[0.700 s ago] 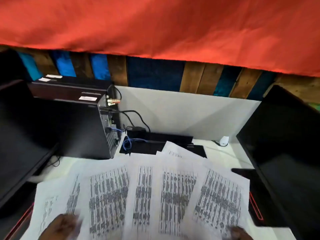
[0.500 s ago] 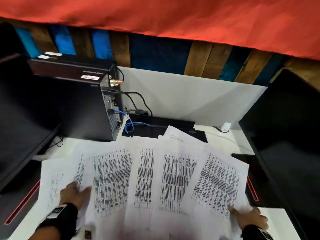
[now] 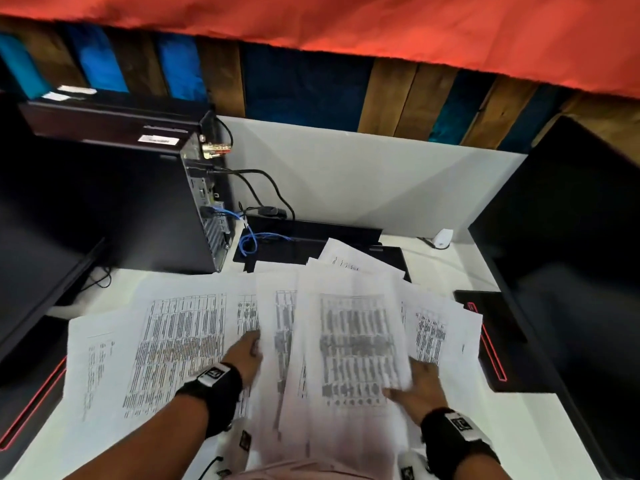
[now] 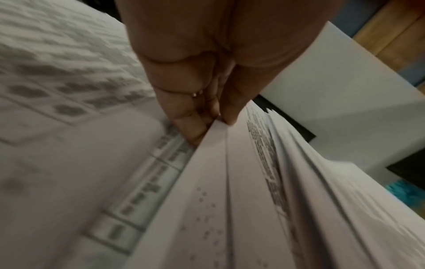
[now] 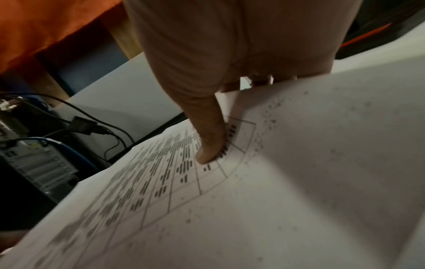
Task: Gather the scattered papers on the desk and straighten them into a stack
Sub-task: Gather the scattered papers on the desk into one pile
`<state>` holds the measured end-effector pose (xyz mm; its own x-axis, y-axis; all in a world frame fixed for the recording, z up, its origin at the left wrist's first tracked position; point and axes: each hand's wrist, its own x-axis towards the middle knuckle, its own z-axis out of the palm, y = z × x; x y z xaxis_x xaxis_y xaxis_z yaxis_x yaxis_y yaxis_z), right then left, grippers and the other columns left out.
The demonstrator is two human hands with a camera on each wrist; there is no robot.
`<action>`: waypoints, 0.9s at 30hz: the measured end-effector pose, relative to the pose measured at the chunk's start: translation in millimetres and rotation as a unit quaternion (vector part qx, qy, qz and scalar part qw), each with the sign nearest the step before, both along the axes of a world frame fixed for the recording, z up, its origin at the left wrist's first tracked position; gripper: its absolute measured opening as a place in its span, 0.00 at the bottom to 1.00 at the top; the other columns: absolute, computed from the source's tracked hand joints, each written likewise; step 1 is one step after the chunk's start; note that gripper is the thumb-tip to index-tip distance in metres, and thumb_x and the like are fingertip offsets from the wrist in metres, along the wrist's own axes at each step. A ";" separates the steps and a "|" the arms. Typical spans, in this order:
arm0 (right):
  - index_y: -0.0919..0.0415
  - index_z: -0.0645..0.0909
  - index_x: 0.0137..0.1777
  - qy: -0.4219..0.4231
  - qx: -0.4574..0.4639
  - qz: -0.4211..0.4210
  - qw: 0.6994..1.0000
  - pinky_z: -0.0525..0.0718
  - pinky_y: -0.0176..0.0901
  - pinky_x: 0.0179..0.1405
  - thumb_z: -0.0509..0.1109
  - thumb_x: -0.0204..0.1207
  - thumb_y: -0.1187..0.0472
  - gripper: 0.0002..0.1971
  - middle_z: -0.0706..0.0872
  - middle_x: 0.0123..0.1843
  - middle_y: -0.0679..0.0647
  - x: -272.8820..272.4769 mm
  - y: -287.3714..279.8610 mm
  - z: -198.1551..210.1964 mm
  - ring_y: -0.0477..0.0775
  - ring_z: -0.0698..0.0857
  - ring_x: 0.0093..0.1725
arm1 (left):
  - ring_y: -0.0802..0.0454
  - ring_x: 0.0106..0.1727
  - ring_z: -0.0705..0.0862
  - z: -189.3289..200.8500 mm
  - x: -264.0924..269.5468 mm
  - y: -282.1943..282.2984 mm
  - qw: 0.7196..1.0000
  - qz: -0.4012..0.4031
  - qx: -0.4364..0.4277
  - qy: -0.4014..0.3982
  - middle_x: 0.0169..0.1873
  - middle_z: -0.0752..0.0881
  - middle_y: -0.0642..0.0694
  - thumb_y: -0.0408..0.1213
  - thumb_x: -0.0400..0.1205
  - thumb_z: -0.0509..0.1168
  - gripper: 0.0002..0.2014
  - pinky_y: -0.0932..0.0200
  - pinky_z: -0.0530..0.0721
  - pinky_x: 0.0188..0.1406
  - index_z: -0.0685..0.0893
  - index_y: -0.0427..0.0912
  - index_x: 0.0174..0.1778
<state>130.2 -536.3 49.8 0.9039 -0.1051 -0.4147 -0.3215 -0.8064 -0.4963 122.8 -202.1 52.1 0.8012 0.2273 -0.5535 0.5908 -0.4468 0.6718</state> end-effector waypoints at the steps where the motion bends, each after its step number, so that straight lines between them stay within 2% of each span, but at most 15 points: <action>1: 0.53 0.73 0.74 -0.003 0.021 0.023 1.000 0.73 0.42 0.71 0.82 0.59 0.53 0.40 0.70 0.60 0.57 2.1 8.3 -0.2 0.60 0.76 0.69 | 0.44 0.64 0.78 5.7 1.1 -8.5 1.000 0.002 -0.011 -0.002 0.70 0.77 0.34 0.35 0.86 0.55 0.22 0.61 0.72 0.64 0.67 0.36 0.77; 4: 0.50 0.67 0.78 0.015 0.052 0.113 0.992 0.70 0.39 0.72 0.78 0.68 0.54 0.38 0.65 0.59 0.51 7.3 29.6 3.8 0.55 0.75 0.67 | 0.44 0.81 0.63 12.3 4.6 -27.5 0.997 0.016 -0.072 0.010 0.82 0.60 0.38 0.54 0.85 0.53 0.34 0.53 0.60 0.78 0.56 0.36 0.82; 6: 0.50 0.65 0.79 0.039 0.067 0.164 0.983 0.68 0.38 0.74 0.69 0.77 0.55 0.30 0.68 0.62 0.52 9.4 38.5 7.0 0.50 0.73 0.63 | 0.41 0.83 0.59 11.1 5.0 -32.8 0.998 -0.019 -0.063 0.019 0.83 0.56 0.39 0.59 0.79 0.60 0.45 0.49 0.59 0.81 0.48 0.37 0.84; 8: 0.52 0.68 0.78 0.044 0.096 0.149 0.983 0.70 0.36 0.68 0.65 0.81 0.55 0.26 0.73 0.67 0.54 11.1 38.1 4.8 0.48 0.73 0.62 | 0.41 0.80 0.65 7.9 5.4 -30.4 0.999 -0.030 -0.020 0.013 0.82 0.61 0.38 0.47 0.78 0.68 0.44 0.48 0.64 0.80 0.49 0.37 0.83; 9: 0.53 0.68 0.78 0.035 0.116 0.099 0.988 0.71 0.37 0.68 0.67 0.80 0.55 0.26 0.74 0.69 0.54 11.9 33.7 2.1 0.49 0.75 0.65 | 0.40 0.79 0.67 5.8 5.3 -27.1 1.000 -0.015 -0.016 0.009 0.81 0.64 0.38 0.40 0.78 0.69 0.42 0.47 0.66 0.79 0.52 0.37 0.83; 10: 0.55 0.70 0.76 0.007 0.094 0.038 0.995 0.73 0.42 0.69 0.69 0.77 0.53 0.27 0.76 0.71 0.56 13.3 26.7 0.9 0.53 0.77 0.68 | 0.40 0.77 0.69 5.2 4.6 -24.4 1.000 -0.002 -0.016 0.008 0.79 0.67 0.38 0.37 0.78 0.70 0.40 0.47 0.67 0.78 0.55 0.37 0.82; 12: 0.56 0.74 0.69 -0.034 -0.029 -0.092 0.995 0.78 0.53 0.66 0.71 0.72 0.50 0.26 0.78 0.68 0.63 15.4 6.7 -3.0 0.64 0.78 0.67 | 0.39 0.74 0.72 5.1 1.6 -18.3 1.000 0.011 -0.020 0.005 0.74 0.72 0.38 0.33 0.78 0.69 0.35 0.49 0.70 0.75 0.61 0.34 0.79; 14: 0.61 0.76 0.67 -0.008 -0.115 -0.149 0.982 0.77 0.54 0.64 0.69 0.74 0.53 0.23 0.77 0.66 0.68 14.8 -5.4 -0.9 0.69 0.77 0.66 | 0.39 0.75 0.71 7.4 -2.8 -14.3 1.000 0.007 -0.020 0.016 0.75 0.71 0.35 0.34 0.79 0.69 0.35 0.51 0.68 0.75 0.60 0.32 0.78; 15: 0.64 0.76 0.66 -0.004 -0.116 -0.136 0.984 0.77 0.52 0.63 0.67 0.76 0.56 0.20 0.77 0.65 0.68 15.5 -4.3 -2.0 0.69 0.77 0.65 | 0.39 0.77 0.69 6.3 -4.6 -14.5 1.000 0.000 -0.017 0.025 0.78 0.68 0.35 0.37 0.79 0.69 0.37 0.51 0.66 0.77 0.57 0.32 0.80; 17: 0.68 0.77 0.65 -0.007 -0.064 -0.069 0.996 0.77 0.48 0.63 0.60 0.79 0.62 0.17 0.77 0.65 0.69 16.6 11.3 -5.3 0.66 0.79 0.64 | 0.41 0.82 0.61 1.3 -6.3 -18.0 0.999 -0.020 -0.022 0.038 0.82 0.58 0.36 0.45 0.78 0.69 0.44 0.51 0.61 0.80 0.49 0.34 0.82; 19: 0.66 0.73 0.71 0.005 0.010 0.008 1.000 0.74 0.45 0.68 0.56 0.81 0.65 0.19 0.76 0.70 0.65 16.6 32.9 -7.8 0.61 0.78 0.68 | 0.43 0.84 0.56 -0.1 -6.1 -27.6 0.998 -0.038 -0.033 0.044 0.84 0.52 0.38 0.48 0.78 0.68 0.48 0.51 0.58 0.81 0.43 0.35 0.83; 21: 0.58 0.71 0.76 0.022 0.086 0.043 0.995 0.71 0.41 0.71 0.55 0.83 0.64 0.21 0.77 0.73 0.56 16.4 47.8 -5.6 0.55 0.77 0.70 | 0.43 0.84 0.54 0.5 -5.8 -36.4 0.997 -0.052 -0.047 0.040 0.84 0.50 0.39 0.45 0.78 0.69 0.49 0.50 0.57 0.81 0.40 0.36 0.83; 23: 0.51 0.73 0.74 0.035 0.132 0.060 0.989 0.73 0.41 0.69 0.58 0.82 0.59 0.20 0.80 0.70 0.48 16.1 50.6 -4.4 0.52 0.79 0.68 | 0.43 0.84 0.55 3.6 -7.5 -37.3 0.999 -0.031 -0.036 0.024 0.84 0.50 0.40 0.38 0.78 0.70 0.48 0.50 0.57 0.81 0.42 0.37 0.83; 25: 0.47 0.72 0.75 0.008 0.092 0.040 0.995 0.75 0.47 0.71 0.63 0.79 0.54 0.23 0.80 0.70 0.54 16.9 39.7 -5.9 0.57 0.78 0.70 | 0.42 0.83 0.57 4.5 -8.8 -27.9 1.000 0.014 -0.016 0.006 0.84 0.54 0.40 0.33 0.76 0.72 0.48 0.50 0.58 0.80 0.46 0.37 0.83; 27: 0.46 0.73 0.72 -0.031 -0.027 -0.078 0.996 0.77 0.56 0.67 0.67 0.75 0.51 0.25 0.77 0.69 0.59 19.8 16.5 -5.3 0.62 0.77 0.68 | 0.39 0.82 0.61 2.9 -12.7 -14.5 0.999 0.050 -0.018 0.001 0.82 0.59 0.39 0.29 0.74 0.73 0.46 0.46 0.61 0.80 0.50 0.37 0.83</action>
<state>150.0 -519.8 44.4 0.8985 -0.2665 -0.3487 -0.4149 -0.7752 -0.4764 110.1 -216.6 55.1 0.7747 0.2855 -0.5643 0.6323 -0.3615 0.6852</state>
